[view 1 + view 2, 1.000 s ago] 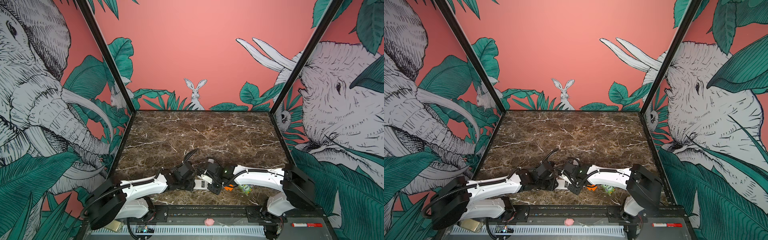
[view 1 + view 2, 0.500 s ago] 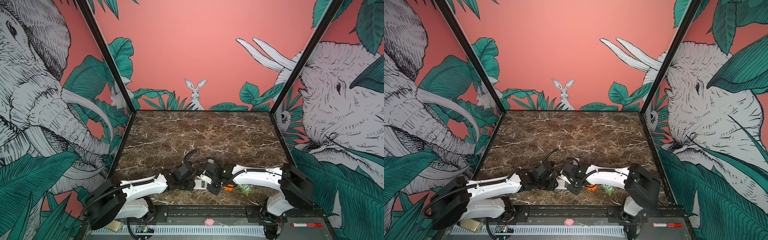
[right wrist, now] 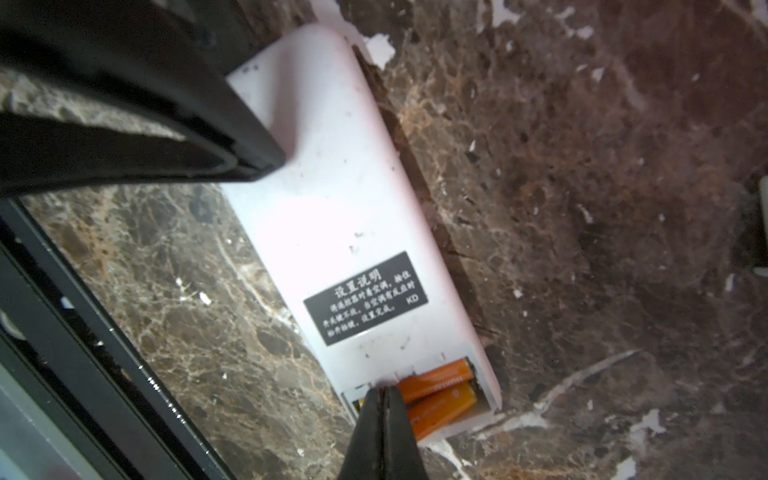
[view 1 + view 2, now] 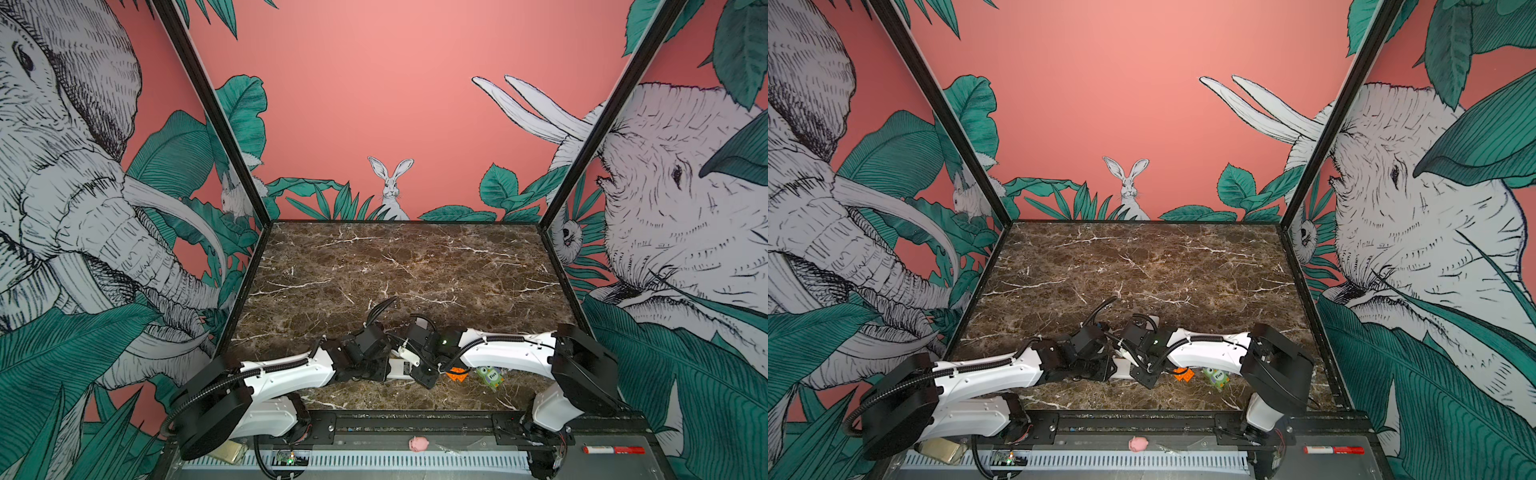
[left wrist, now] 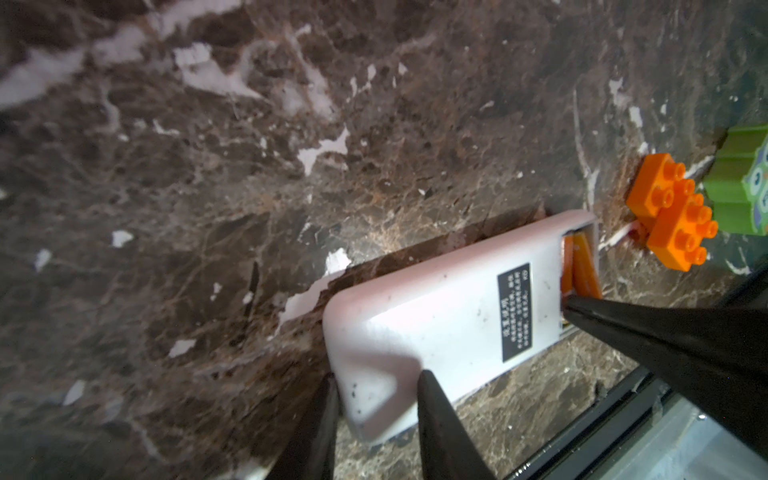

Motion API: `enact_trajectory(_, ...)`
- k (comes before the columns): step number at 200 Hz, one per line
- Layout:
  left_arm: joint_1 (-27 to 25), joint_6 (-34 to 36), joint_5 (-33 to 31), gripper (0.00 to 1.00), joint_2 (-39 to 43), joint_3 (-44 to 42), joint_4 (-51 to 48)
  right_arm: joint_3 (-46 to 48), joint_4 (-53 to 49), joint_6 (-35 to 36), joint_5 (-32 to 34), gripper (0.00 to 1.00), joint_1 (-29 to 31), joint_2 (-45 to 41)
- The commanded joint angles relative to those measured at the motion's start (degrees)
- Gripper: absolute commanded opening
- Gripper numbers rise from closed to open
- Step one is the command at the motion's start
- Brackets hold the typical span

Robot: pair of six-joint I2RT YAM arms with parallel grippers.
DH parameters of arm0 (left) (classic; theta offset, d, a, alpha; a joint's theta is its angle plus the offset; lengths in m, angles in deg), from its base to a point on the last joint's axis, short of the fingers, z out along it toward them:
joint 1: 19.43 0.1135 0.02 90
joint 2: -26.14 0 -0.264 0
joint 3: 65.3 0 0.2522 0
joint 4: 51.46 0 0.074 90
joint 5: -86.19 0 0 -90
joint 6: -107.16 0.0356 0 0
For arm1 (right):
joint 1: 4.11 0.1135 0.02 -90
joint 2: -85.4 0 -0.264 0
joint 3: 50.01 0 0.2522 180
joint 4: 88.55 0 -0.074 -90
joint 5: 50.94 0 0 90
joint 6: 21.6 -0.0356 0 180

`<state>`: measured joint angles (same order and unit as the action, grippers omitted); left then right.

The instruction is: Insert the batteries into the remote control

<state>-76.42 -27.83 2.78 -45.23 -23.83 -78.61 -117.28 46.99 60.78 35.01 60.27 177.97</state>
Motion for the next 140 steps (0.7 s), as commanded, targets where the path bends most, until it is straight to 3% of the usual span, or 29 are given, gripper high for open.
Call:
enact_trajectory(1, -0.41, 0.51, 0.1, 0.32, -3.16, -3.27, -2.27, 1.34, -4.35, -0.69, 0.83, 0.07, -0.2, 0.08)
enact_trajectory(56, -0.38, 0.65, 0.01, 0.33, -2.81, -3.11, -2.52, -4.13, -2.58, 0.1, -0.97, 0.2, -0.22, 1.55)
enact_trajectory(140, -0.33, 0.78, 0.1, 0.33, -2.82, -3.45, -2.11, -3.43, -7.74, -0.88, -0.28, 0.21, -0.48, -3.59)
